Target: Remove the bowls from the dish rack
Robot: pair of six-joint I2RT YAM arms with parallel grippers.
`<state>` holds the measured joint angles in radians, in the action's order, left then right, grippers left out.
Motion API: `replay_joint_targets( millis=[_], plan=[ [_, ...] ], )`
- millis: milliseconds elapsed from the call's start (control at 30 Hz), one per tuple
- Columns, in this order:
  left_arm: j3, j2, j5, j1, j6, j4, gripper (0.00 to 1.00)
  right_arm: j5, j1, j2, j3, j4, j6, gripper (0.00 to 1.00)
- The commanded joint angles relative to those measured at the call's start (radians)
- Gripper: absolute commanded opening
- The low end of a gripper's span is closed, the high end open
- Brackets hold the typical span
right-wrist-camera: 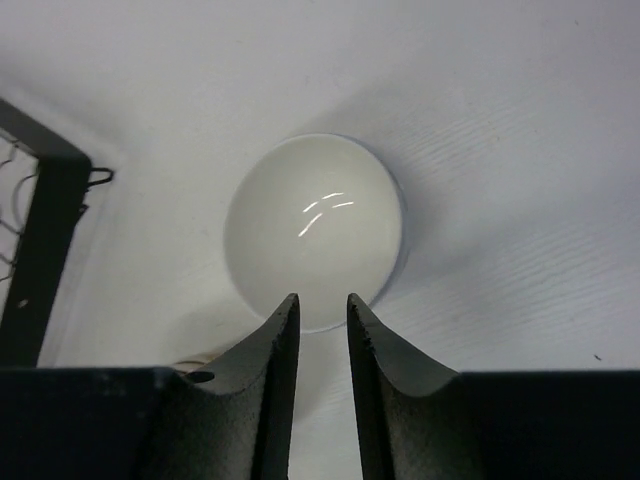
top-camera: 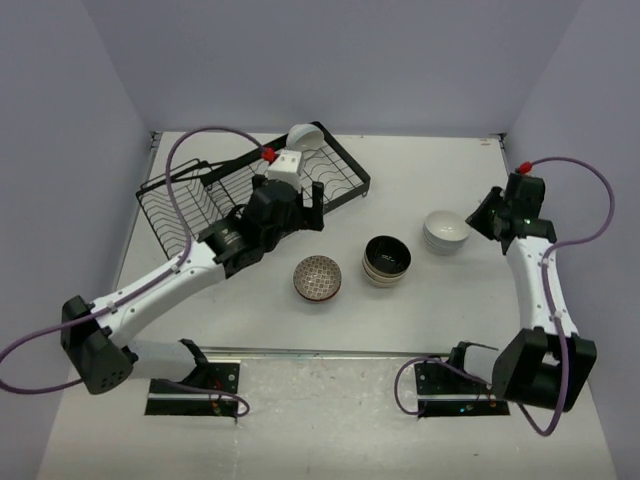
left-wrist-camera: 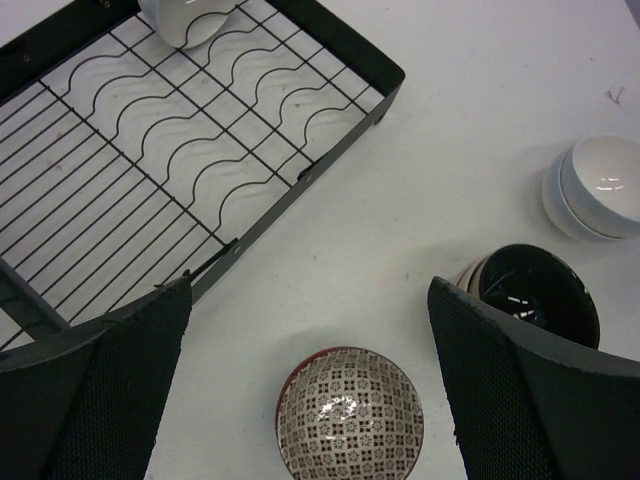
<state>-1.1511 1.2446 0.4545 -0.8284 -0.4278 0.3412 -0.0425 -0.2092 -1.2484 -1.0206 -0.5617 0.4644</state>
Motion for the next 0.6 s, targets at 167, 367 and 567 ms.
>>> replay_joint_targets(
  millis=[167,367,567],
  plan=[
    [-0.488,0.410,0.184,0.101,0.231,0.011,1.00,-0.299,0.040,0.322,0.059,0.080,0.008,0.40],
    [-0.751,0.739,0.323,0.121,0.882,-0.072,1.00,-0.410,0.041,0.376,0.091,0.111,0.010,0.55],
    [-0.852,0.947,0.278,0.186,1.106,-0.288,1.00,-0.493,0.048,0.418,0.116,0.149,0.019,0.55]
  ],
)
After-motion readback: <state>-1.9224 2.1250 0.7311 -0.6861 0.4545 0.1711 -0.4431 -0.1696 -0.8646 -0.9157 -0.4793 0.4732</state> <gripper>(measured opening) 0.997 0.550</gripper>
